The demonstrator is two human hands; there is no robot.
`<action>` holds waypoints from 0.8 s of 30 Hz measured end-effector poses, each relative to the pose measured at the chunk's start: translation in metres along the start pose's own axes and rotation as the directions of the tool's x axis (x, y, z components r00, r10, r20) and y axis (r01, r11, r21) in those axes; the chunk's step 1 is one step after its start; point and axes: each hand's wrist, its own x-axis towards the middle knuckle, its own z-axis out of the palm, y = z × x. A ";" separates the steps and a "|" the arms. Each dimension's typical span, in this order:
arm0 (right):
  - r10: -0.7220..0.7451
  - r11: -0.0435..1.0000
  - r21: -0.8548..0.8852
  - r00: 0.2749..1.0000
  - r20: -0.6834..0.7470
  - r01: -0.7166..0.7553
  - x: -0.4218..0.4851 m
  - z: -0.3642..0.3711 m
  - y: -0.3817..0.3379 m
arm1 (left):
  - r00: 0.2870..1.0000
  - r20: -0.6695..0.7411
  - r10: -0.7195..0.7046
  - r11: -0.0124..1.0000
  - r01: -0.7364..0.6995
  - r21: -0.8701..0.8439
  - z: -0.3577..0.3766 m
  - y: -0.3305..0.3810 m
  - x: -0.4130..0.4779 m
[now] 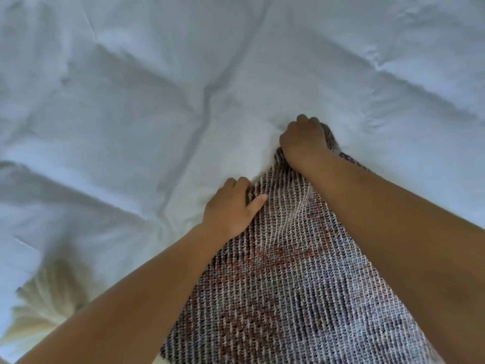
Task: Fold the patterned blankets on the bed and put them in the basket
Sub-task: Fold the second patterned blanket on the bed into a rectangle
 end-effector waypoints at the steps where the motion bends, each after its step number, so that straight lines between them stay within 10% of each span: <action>1: 0.021 0.999 0.050 0.998 -0.055 -0.019 0.000 0.000 0.000 | 0.995 0.075 -0.067 0.998 0.066 0.008 0.001 0.001 0.000; 14: 0.227 0.969 -0.172 0.906 0.358 -0.175 0.026 -0.010 0.013 | 0.927 0.356 -0.118 0.936 0.224 -0.272 -0.029 -0.018 0.002; 24: 0.226 0.830 0.552 0.955 -0.191 -0.086 0.056 -0.014 -0.008 | 0.918 -0.218 -0.332 0.905 0.245 -0.347 -0.045 -0.056 -0.015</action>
